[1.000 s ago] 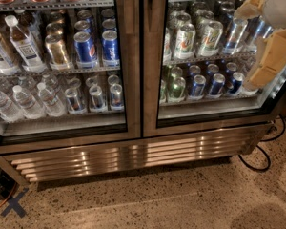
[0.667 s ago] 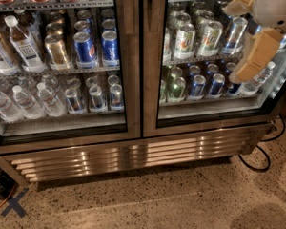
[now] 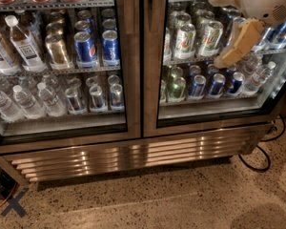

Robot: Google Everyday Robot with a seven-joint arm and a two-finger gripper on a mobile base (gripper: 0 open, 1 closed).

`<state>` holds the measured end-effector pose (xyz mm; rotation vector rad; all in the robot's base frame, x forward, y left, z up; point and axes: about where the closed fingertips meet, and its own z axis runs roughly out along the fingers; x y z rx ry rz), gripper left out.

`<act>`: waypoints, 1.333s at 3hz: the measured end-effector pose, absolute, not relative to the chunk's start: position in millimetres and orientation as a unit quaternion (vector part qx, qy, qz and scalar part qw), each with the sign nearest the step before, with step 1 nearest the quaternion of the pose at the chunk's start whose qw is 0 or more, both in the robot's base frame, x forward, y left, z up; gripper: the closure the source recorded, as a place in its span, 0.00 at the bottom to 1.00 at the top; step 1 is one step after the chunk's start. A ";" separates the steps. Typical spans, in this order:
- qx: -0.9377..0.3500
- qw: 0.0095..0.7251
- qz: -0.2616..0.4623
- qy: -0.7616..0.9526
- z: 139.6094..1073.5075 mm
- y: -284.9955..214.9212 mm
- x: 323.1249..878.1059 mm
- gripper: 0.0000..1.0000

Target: Open right fridge door

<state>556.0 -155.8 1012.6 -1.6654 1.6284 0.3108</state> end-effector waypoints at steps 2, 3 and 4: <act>-0.635 0.444 0.162 0.611 1034.0 -154.0 582.3 0.00; -0.637 0.458 0.177 0.595 1042.9 -145.8 589.2 0.09; -0.640 0.467 0.188 0.581 1049.2 -137.7 595.9 0.10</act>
Offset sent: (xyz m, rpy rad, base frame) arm 0.0372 -0.0019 0.0387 0.2198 -0.0656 0.0411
